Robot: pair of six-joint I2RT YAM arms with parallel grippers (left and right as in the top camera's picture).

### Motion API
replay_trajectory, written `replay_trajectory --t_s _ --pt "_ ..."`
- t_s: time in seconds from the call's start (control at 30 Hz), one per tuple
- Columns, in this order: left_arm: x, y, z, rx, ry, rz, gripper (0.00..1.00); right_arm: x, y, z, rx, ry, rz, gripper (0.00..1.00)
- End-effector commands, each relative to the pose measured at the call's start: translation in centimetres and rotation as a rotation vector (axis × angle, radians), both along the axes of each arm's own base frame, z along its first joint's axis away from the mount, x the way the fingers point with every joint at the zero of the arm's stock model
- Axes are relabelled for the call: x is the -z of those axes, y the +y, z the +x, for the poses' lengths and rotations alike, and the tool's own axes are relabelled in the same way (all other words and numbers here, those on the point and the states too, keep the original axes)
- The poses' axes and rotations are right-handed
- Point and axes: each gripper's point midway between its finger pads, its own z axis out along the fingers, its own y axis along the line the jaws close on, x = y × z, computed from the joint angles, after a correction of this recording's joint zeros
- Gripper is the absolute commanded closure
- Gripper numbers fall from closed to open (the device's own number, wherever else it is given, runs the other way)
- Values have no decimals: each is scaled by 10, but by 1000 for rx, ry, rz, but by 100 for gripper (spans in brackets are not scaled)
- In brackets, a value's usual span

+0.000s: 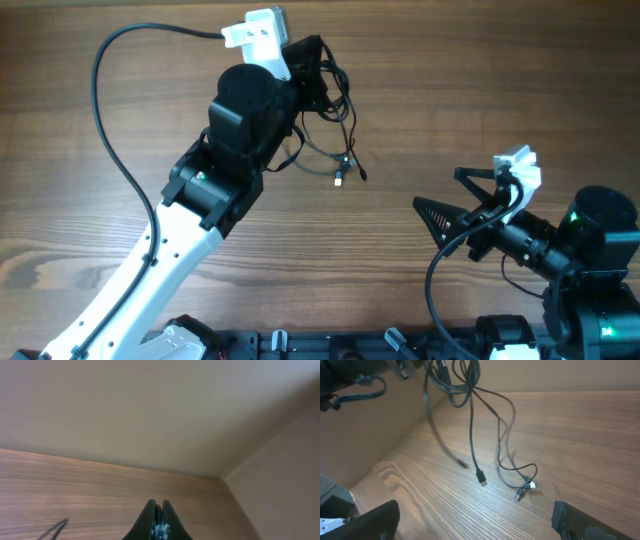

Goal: Untangle cables

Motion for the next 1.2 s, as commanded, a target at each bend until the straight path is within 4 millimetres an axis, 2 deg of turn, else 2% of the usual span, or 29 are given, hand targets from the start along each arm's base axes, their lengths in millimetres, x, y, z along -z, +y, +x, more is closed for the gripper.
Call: replay_trajectory --t_s 0.0,0.13,0.33,0.53,0.67,0.8,0.9,0.97,1.03,1.1,1.17 --pt "-12 -26 -15 179 -27 -21 96 -1 -10 6 81 -1 -13 0" --pt "-13 -47 -32 338 -37 -11 96 -6 -23 20 216 36 45 0" --pt "-16 -83 -82 712 -111 34 96 -41 -6 18 113 -56 154 0" --pt "-19 -97 -125 982 -147 14 96 -51 -6 20 121 -74 190 0" --pt "-20 -98 -133 1027 -146 3 96 -51 -4 19 109 -75 192 1" --pt "-21 -101 -138 1044 -145 -1 96 -55 7 9 20 -83 205 2" --pt "-23 -110 -148 1077 -161 -4 96 -60 23 -10 -145 -129 197 7" --pt "-26 -114 -154 1094 -175 -6 96 -62 28 -17 -197 -152 187 11" --pt "-27 -116 -157 1105 -186 -8 96 -62 30 -20 -224 -153 193 20" --pt "-27 -118 -160 1116 -185 -10 96 -63 32 -24 -251 -152 200 34" --pt "-27 -121 -166 1139 -185 -13 96 -64 33 -25 -256 -151 201 43"
